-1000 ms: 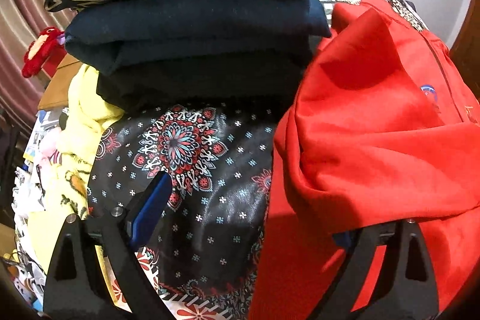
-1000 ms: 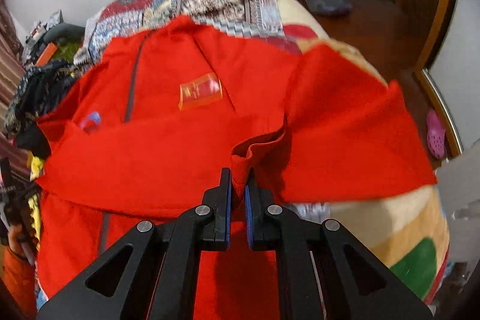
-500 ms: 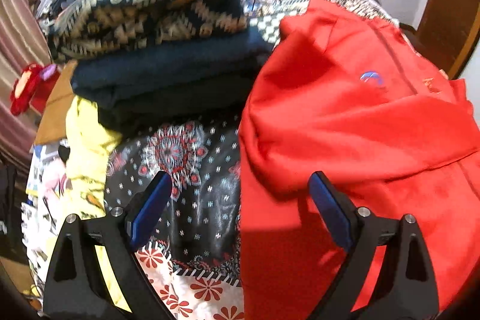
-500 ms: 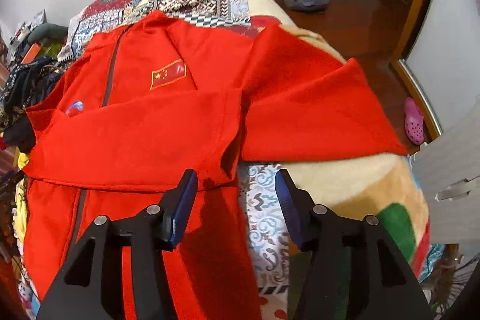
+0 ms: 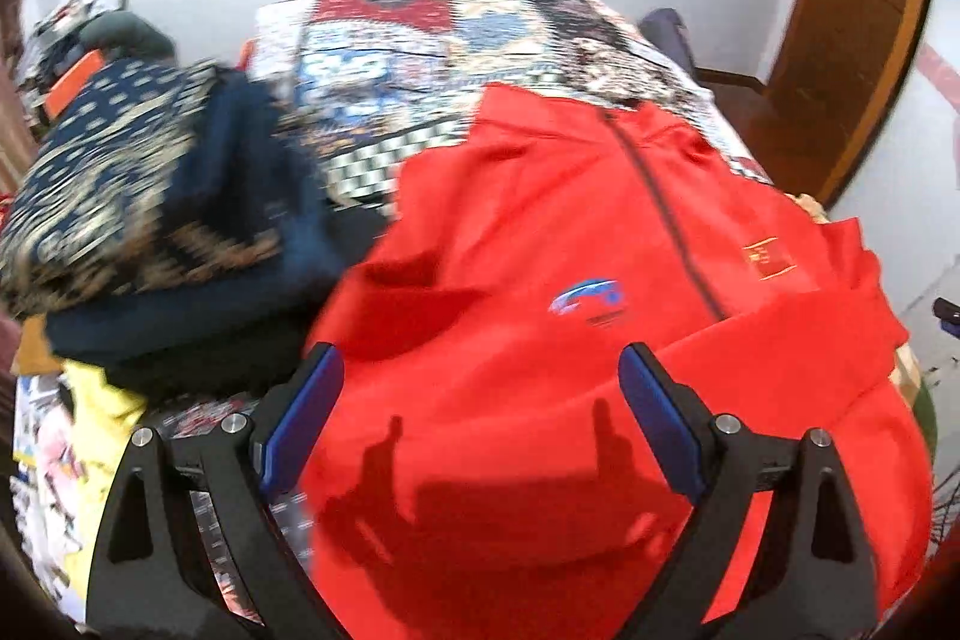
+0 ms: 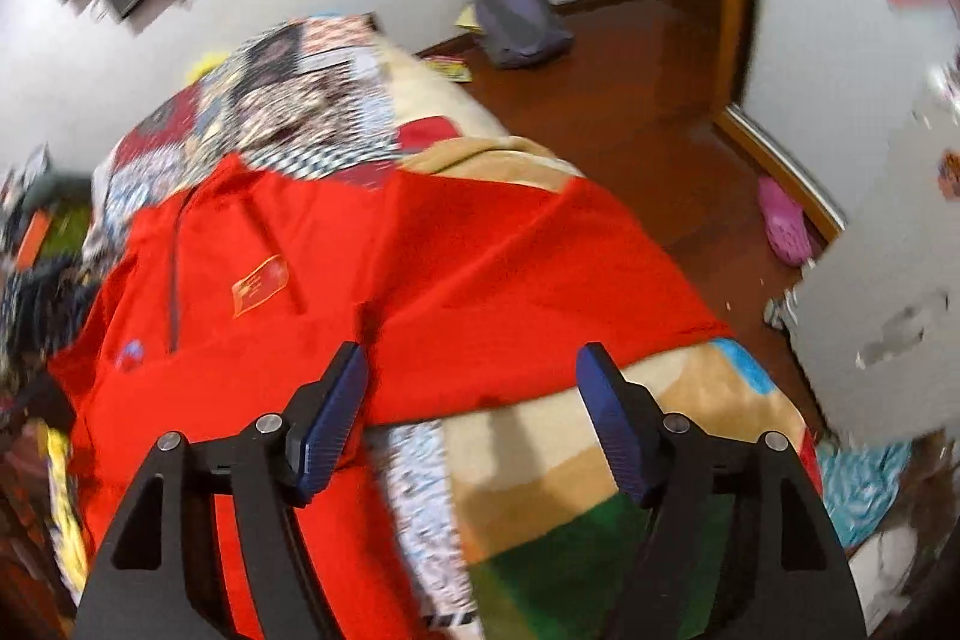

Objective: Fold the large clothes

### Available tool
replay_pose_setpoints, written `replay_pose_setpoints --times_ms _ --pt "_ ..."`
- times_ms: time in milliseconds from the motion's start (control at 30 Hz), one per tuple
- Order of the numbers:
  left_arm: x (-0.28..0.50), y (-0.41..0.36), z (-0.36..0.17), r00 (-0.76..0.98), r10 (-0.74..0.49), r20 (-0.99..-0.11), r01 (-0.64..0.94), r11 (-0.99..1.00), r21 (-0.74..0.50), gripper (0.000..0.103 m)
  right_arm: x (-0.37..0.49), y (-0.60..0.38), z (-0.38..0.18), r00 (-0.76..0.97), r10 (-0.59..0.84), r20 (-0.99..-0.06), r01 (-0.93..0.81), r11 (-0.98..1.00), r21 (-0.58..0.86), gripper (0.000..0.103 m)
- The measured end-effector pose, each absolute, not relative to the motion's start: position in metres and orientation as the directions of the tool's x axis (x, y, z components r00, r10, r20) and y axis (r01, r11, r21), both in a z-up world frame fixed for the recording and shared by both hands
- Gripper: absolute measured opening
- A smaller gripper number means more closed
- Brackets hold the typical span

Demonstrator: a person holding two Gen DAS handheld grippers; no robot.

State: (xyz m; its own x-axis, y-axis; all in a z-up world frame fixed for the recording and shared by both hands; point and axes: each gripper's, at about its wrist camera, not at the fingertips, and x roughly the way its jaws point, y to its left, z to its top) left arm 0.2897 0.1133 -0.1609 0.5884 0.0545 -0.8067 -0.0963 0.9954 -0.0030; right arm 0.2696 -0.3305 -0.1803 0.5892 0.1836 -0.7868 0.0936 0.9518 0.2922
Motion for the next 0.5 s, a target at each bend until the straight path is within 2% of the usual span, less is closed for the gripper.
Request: replay_pose_setpoints --times_ms 367,500 --pt "0.329 0.049 -0.187 0.552 -0.011 -0.834 0.027 1.000 0.005 0.093 0.307 -0.386 -0.255 0.459 0.257 -0.850 0.325 0.842 0.430 0.069" --pt "0.335 0.041 -0.197 0.538 -0.019 -0.843 0.042 0.999 0.004 0.093 0.318 -0.396 -0.269 0.474 0.268 -0.839 0.364 0.808 0.464 0.071"
